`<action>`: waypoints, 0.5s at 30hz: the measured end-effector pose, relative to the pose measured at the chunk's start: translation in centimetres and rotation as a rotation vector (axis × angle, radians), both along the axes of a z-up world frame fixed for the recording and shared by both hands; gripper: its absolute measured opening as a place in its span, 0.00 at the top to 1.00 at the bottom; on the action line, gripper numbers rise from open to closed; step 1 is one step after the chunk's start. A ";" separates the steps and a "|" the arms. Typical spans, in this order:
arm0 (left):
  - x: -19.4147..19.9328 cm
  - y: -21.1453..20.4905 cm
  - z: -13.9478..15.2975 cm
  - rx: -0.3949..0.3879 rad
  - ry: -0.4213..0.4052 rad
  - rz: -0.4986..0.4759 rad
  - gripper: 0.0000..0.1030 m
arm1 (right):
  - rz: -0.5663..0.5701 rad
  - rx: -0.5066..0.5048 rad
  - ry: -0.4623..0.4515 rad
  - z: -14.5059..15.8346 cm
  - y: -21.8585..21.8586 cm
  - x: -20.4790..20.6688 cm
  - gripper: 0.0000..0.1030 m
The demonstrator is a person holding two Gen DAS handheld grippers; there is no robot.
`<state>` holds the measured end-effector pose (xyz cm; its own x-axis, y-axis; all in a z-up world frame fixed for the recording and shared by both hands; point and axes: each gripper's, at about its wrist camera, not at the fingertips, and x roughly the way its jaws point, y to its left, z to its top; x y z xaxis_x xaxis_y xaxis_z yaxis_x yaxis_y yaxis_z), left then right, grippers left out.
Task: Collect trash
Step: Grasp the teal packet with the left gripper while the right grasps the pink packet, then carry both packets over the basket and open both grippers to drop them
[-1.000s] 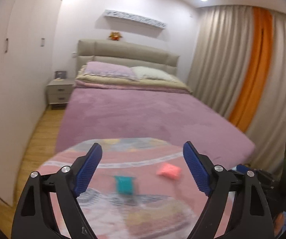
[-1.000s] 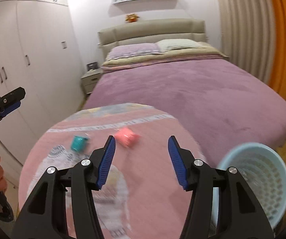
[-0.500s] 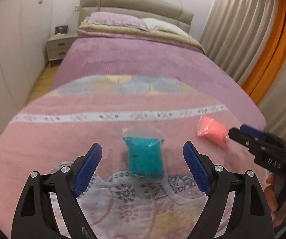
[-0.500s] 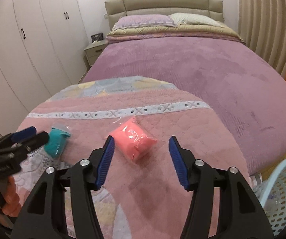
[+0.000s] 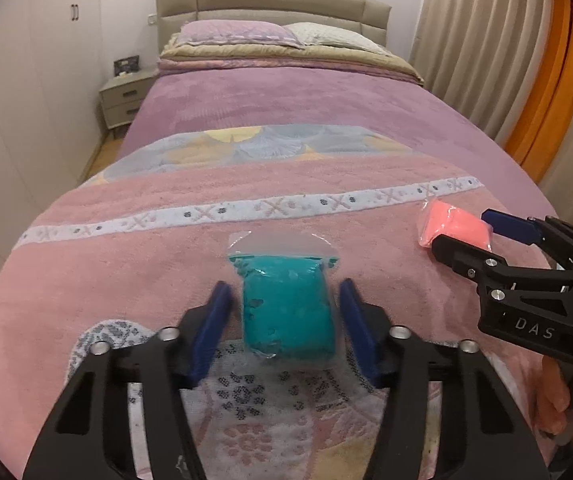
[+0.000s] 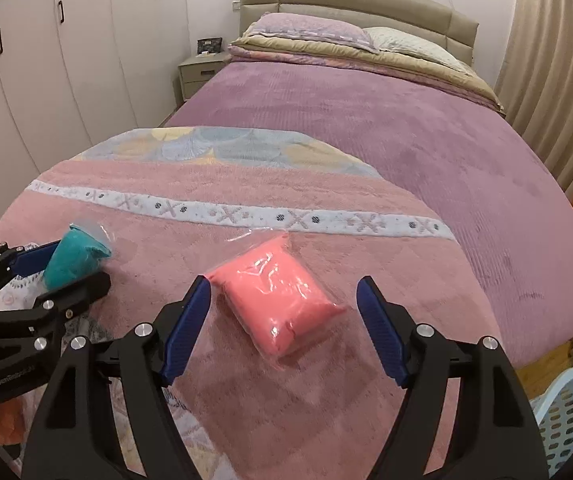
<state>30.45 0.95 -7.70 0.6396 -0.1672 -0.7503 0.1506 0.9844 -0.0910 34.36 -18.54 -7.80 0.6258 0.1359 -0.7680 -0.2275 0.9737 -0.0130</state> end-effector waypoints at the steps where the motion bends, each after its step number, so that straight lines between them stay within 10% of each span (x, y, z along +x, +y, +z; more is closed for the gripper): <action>1: -0.1 0.0 0.0 0.000 -0.003 -0.002 0.59 | 0.001 -0.002 0.001 -0.1 0.0 0.0 0.31; 15: -0.8 0.3 0.7 -0.040 -0.042 -0.007 0.64 | 0.002 0.052 -0.004 0.4 -0.9 -0.9 0.63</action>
